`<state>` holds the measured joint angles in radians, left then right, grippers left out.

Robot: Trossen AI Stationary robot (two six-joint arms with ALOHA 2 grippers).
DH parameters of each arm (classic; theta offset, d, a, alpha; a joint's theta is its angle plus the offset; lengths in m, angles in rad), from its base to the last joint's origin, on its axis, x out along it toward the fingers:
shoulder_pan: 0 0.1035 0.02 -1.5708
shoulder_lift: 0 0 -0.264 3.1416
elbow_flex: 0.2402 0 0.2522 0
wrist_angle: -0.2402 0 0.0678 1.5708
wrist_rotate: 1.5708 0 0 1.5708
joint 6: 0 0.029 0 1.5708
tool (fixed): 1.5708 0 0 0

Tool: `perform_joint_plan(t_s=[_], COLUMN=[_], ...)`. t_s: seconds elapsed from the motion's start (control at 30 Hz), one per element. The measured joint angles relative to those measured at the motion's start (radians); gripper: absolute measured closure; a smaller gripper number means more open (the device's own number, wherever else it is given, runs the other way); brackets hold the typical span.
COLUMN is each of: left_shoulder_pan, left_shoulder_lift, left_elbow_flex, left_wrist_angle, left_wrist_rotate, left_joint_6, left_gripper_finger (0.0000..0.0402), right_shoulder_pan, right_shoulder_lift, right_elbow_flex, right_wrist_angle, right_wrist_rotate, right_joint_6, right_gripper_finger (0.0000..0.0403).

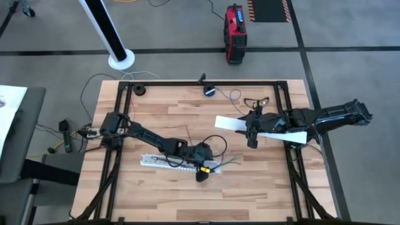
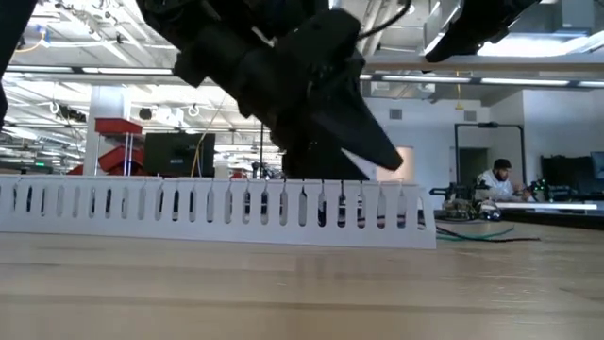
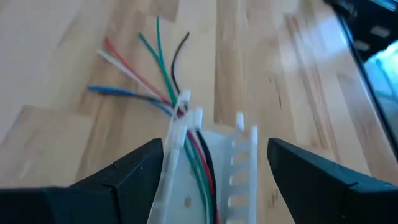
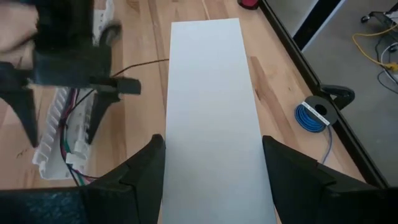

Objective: Ziptie cables
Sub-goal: Close the white cable duct

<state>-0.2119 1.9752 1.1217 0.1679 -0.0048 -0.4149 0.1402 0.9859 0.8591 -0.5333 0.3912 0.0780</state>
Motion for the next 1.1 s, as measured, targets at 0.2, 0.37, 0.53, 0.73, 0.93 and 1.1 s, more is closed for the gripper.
perform_joint_plan(t_s=[0.2, 0.37, 0.53, 0.73, 0.93, 1.1], left_shoulder_pan=[-0.025, -0.049, -0.069, -0.079, -0.076, -0.072], left_shoulder_lift=[0.008, 0.013, 0.042, 0.07, 0.074, 0.074], left_elbow_flex=[-0.002, -0.002, -0.002, -0.003, -0.006, -0.02], left_wrist_angle=[-0.012, -0.044, -0.016, 0.015, 0.055, 0.066], left_wrist_rotate=[-0.013, -0.07, -0.144, -0.237, -0.376, -0.436], left_joint_6=[0.014, 0.016, 0.009, -0.064, -0.056, -0.095], left_gripper_finger=[0.0117, 0.0118, 0.0118, 0.0118, 0.0118, 0.0118], right_shoulder_pan=[-0.003, -0.017, -0.024, -0.026, -0.025, -0.011], right_shoulder_lift=[0.0, 0.0, 0.0, 0.0, 0.0, 0.0], right_elbow_flex=[0.0, 0.0, 0.0, -0.025, -0.071, -0.165], right_wrist_angle=[0.002, 0.008, 0.01, 0.022, 0.027, 0.088], right_wrist_rotate=[0.0, 0.0, 0.0, -0.001, -0.003, -0.029], right_joint_6=[-0.001, -0.003, -0.013, -0.01, 0.03, 0.107], right_gripper_finger=[0.018, 0.018, 0.018, 0.018, 0.018, 0.018])
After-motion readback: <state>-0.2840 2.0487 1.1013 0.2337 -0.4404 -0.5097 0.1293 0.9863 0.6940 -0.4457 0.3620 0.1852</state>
